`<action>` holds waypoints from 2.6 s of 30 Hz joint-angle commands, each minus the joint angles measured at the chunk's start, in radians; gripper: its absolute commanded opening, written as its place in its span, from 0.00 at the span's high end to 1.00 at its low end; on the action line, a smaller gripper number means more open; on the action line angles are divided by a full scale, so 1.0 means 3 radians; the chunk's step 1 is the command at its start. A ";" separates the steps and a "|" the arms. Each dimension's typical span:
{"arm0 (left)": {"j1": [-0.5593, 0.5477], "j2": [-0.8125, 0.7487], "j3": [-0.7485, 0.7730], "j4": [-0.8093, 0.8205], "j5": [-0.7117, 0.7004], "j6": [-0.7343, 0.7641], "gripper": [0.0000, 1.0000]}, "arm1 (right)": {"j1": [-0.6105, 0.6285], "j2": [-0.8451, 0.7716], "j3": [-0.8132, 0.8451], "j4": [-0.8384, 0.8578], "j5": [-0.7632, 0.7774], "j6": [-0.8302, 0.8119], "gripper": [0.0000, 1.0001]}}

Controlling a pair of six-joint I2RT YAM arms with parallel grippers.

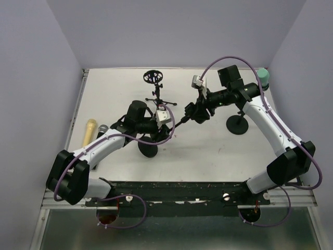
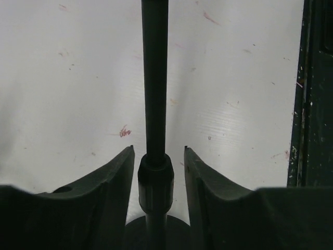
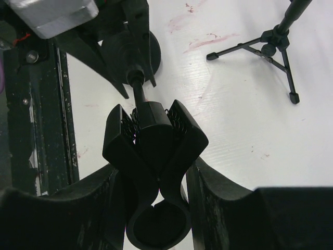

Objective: Remove the microphone from the stand

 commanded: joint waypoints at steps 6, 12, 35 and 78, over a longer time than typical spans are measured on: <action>-0.0067 0.0101 0.0194 -0.0131 -0.0099 0.0035 1.00 | 0.0026 -0.0100 0.0113 0.0222 0.0160 0.0519 0.99; -0.0456 -0.0283 -0.0318 0.1185 -0.3091 -0.0829 1.00 | 0.0031 0.0318 0.0644 -0.0119 0.0442 0.2007 0.99; 0.0275 0.0356 0.0858 -0.1182 0.0655 0.0238 0.46 | 0.0031 -0.0111 0.0144 0.0217 0.0049 0.0098 0.99; -0.0007 0.0269 0.1589 -0.1846 -0.0431 0.0208 0.15 | 0.0046 -0.0412 -0.0806 0.1234 -0.0356 -0.0757 0.99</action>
